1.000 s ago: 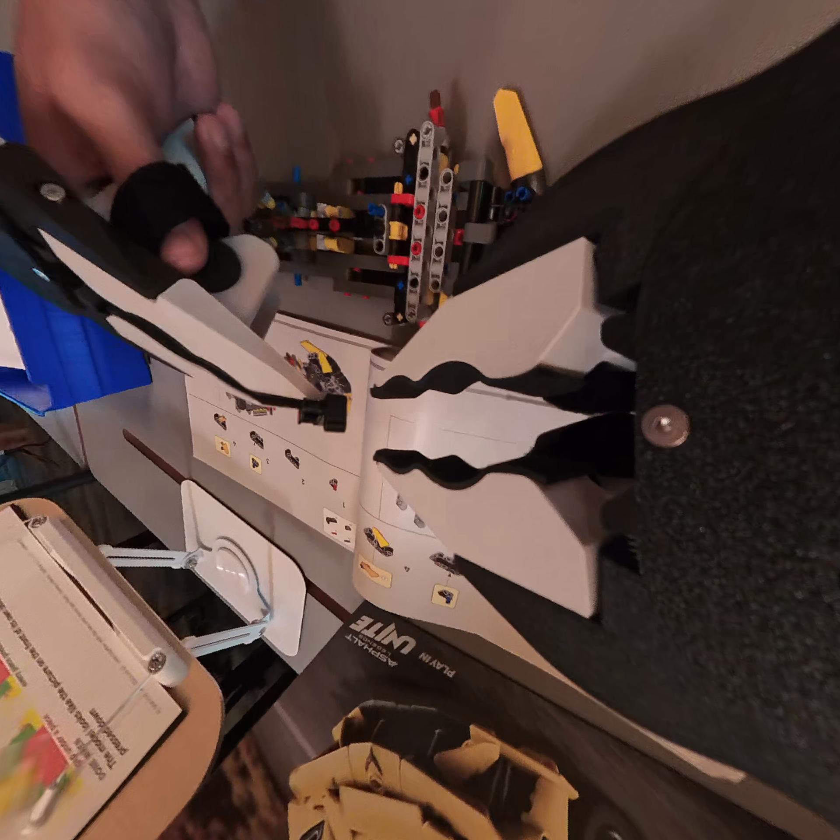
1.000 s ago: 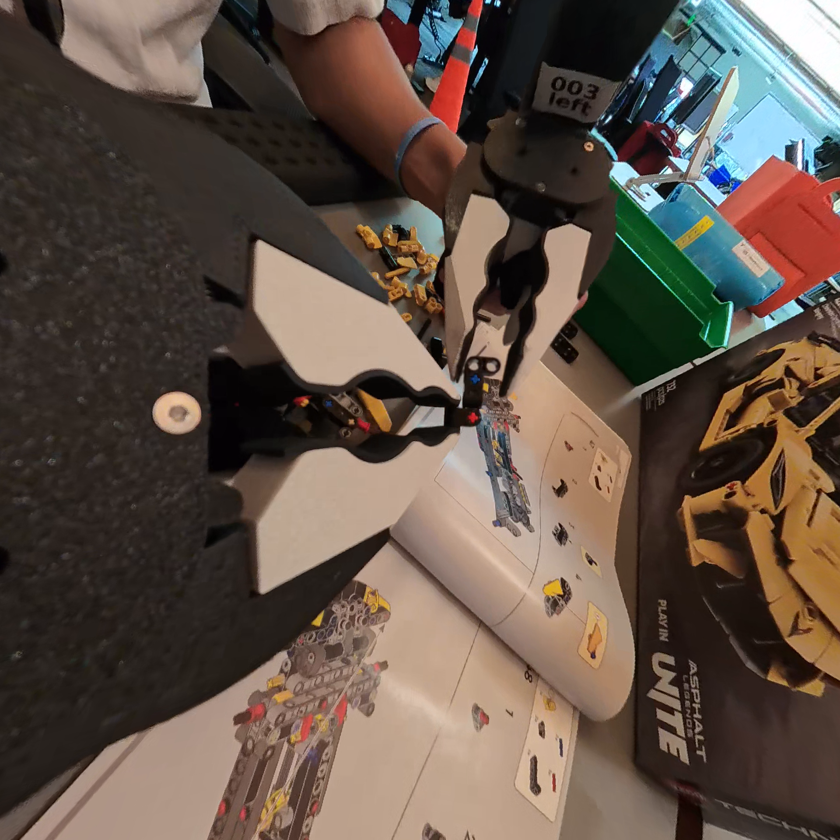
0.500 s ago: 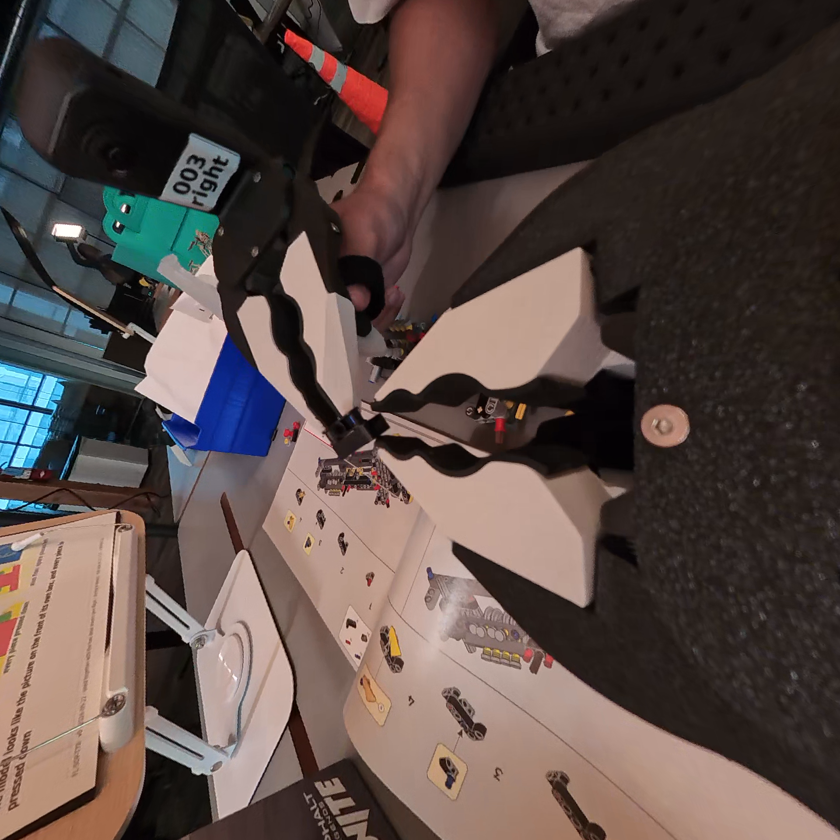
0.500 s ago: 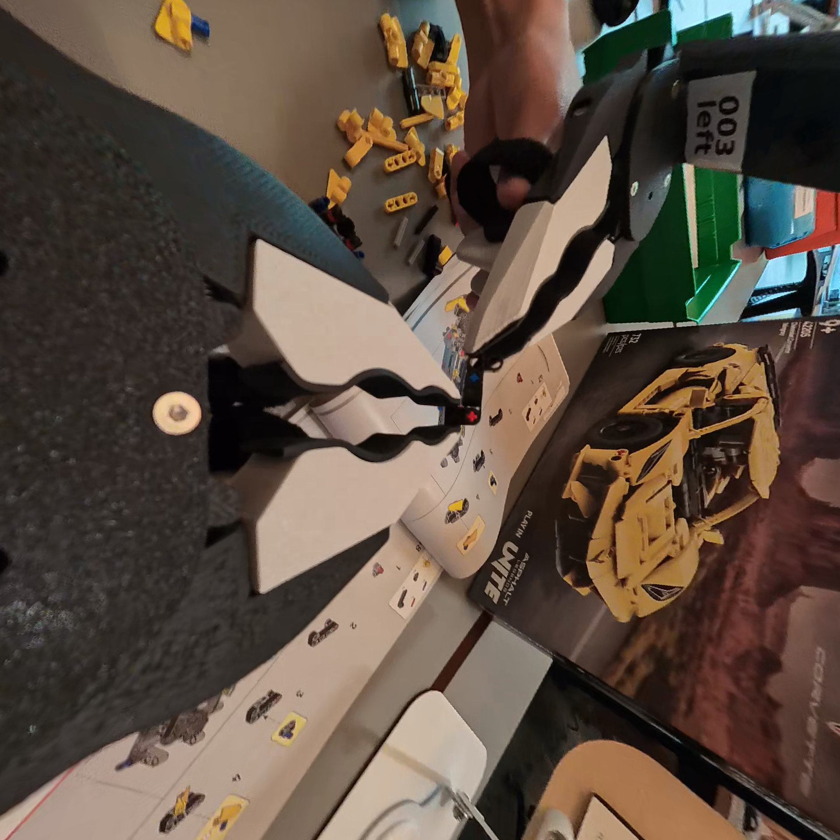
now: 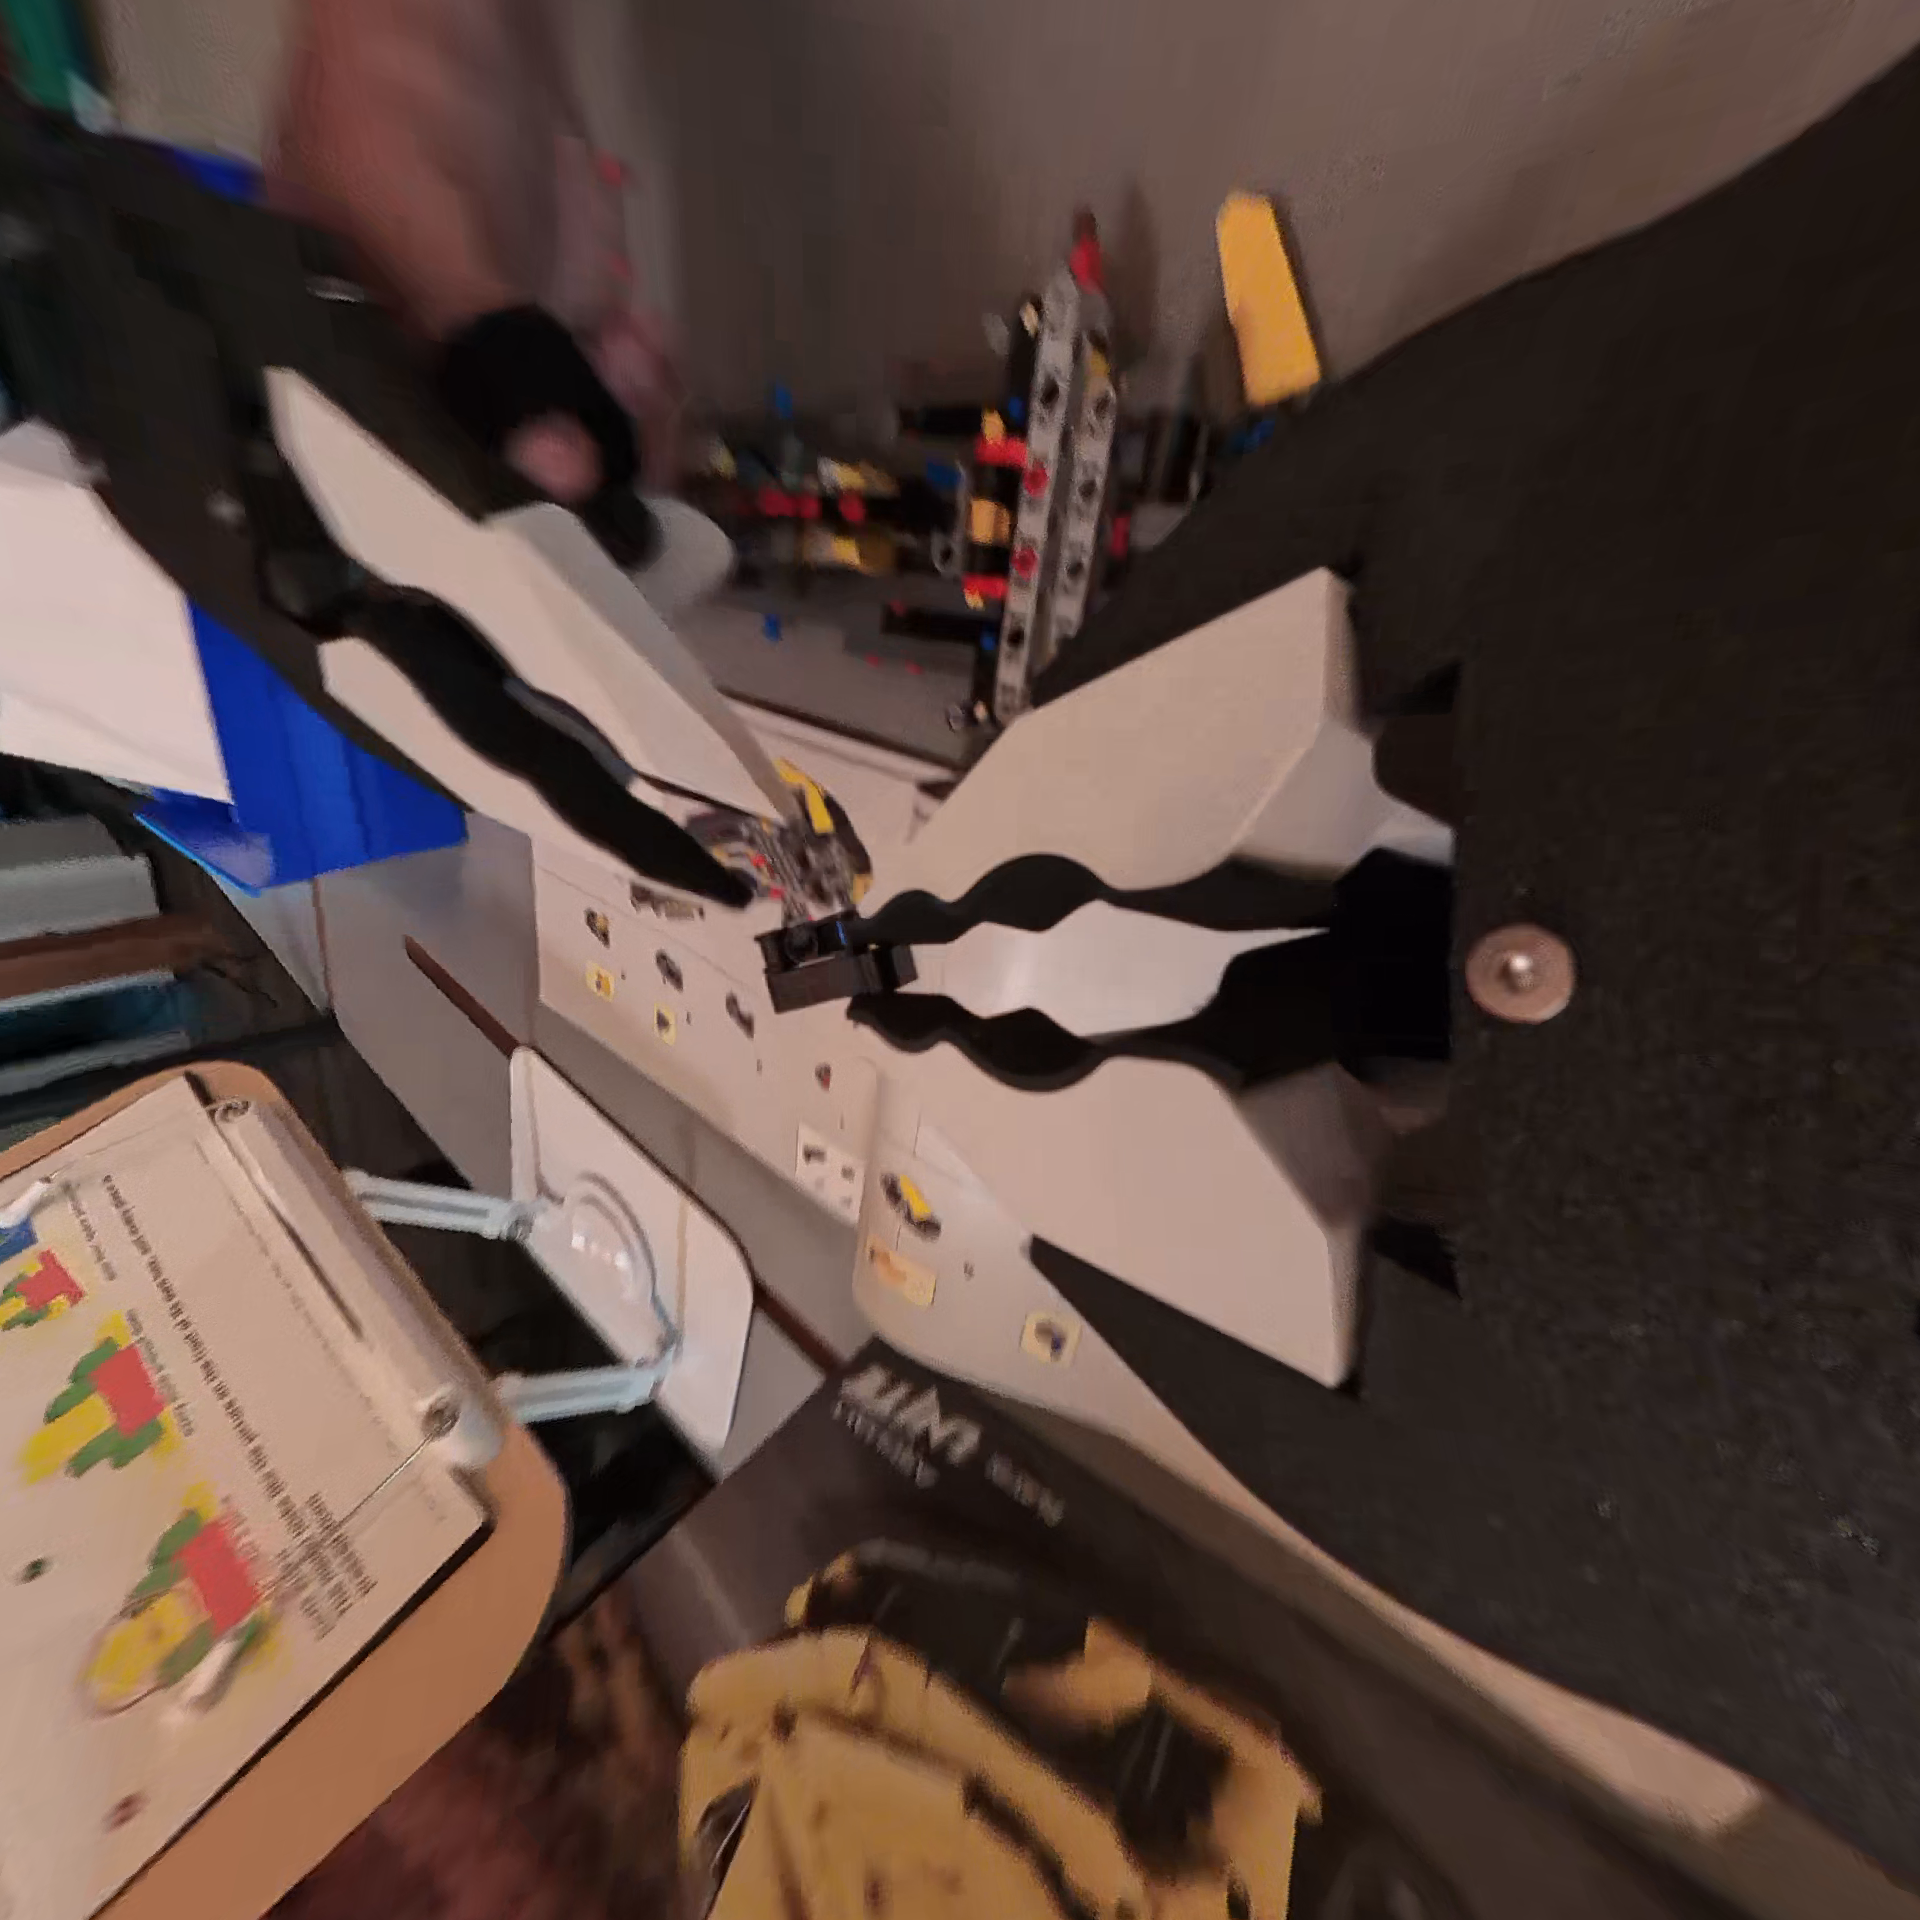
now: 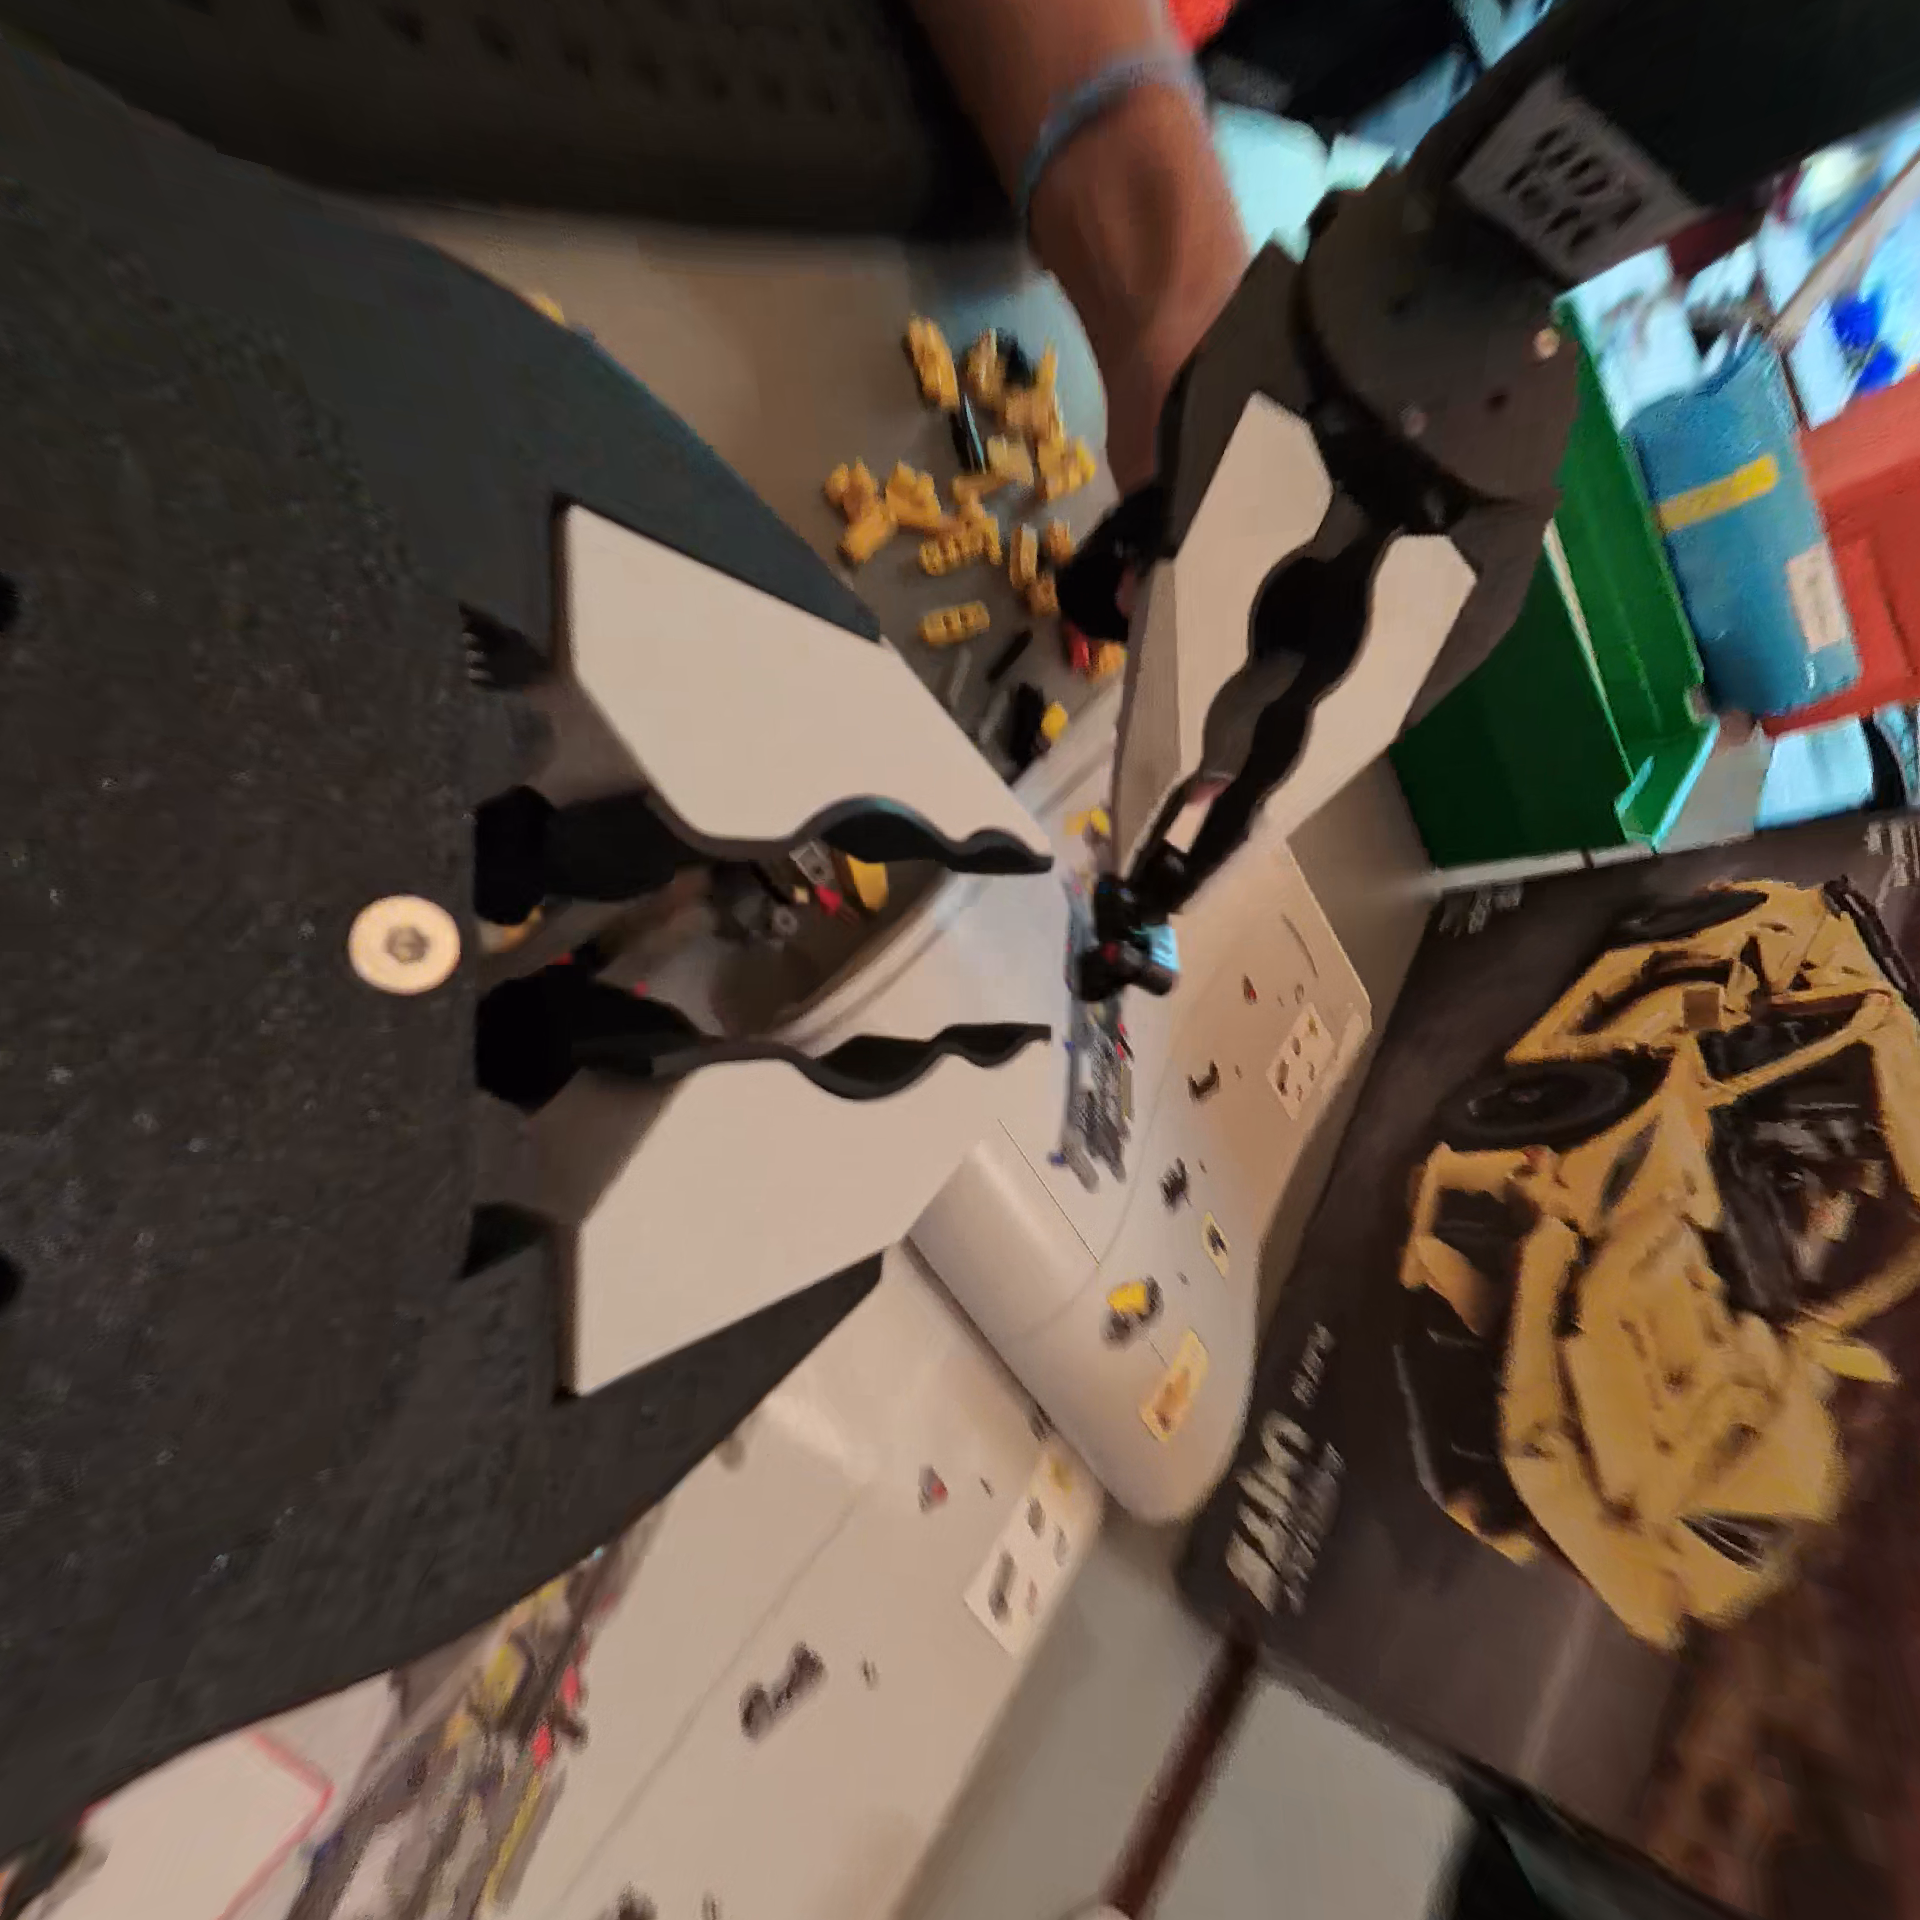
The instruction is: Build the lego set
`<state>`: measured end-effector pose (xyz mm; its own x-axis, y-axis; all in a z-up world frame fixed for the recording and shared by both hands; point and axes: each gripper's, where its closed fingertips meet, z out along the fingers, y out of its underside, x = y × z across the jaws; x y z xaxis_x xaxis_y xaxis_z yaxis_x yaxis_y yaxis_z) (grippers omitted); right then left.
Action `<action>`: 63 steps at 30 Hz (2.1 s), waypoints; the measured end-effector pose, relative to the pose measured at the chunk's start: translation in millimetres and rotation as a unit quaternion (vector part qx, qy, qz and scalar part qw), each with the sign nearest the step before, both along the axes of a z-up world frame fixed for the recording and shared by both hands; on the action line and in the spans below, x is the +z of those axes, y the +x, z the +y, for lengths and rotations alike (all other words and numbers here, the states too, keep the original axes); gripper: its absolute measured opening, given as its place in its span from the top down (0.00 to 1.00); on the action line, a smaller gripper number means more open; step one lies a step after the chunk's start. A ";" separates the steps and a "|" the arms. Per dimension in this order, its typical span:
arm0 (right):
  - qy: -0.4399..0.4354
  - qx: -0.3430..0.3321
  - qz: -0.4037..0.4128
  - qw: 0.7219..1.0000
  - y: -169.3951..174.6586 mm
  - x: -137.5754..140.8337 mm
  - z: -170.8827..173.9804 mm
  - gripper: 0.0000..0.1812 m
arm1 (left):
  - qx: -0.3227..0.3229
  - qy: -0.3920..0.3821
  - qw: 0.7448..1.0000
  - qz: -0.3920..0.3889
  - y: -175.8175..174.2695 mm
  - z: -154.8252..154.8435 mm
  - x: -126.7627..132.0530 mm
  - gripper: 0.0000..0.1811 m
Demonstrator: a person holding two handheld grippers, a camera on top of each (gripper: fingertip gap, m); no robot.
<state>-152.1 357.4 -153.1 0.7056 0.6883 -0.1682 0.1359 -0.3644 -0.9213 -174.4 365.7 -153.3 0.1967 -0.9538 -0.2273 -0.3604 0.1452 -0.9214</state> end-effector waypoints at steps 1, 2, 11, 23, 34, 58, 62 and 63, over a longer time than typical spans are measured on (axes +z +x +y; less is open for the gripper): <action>-0.042 0.031 0.035 0.998 1.4 -1.3 -5.9 0.85 | 0.007 0.046 0.999 0.015 -0.9 1.9 -0.5 0.96; -0.085 0.066 0.078 0.991 2.2 -0.4 -13.1 0.82 | 0.009 0.090 0.996 0.026 -0.6 1.5 0.0 0.96; -0.157 0.161 0.161 0.961 32.3 12.5 -40.3 0.83 | -0.105 0.284 0.953 0.029 15.8 -47.4 4.7 0.95; -0.226 0.204 0.244 0.921 16.4 13.7 -46.7 0.86 | -0.167 0.279 0.946 -0.004 15.5 -72.9 8.8 0.96; -0.273 0.239 0.233 0.902 2.0 4.7 -61.5 0.88 | -0.182 0.283 0.941 0.013 9.1 -76.7 6.2 0.96; -0.156 0.197 0.362 0.898 -4.1 59.4 -37.6 0.97 | -0.070 0.108 0.990 -0.062 4.2 -49.1 39.4 0.90; -0.115 0.185 0.346 0.913 -20.1 61.4 -36.8 0.97 | -0.104 -0.101 0.981 -0.131 3.1 -48.8 47.8 0.85; -0.106 0.181 0.338 0.917 -22.5 60.7 -36.4 0.97 | -0.116 -0.140 0.972 -0.151 1.8 -49.4 52.3 0.84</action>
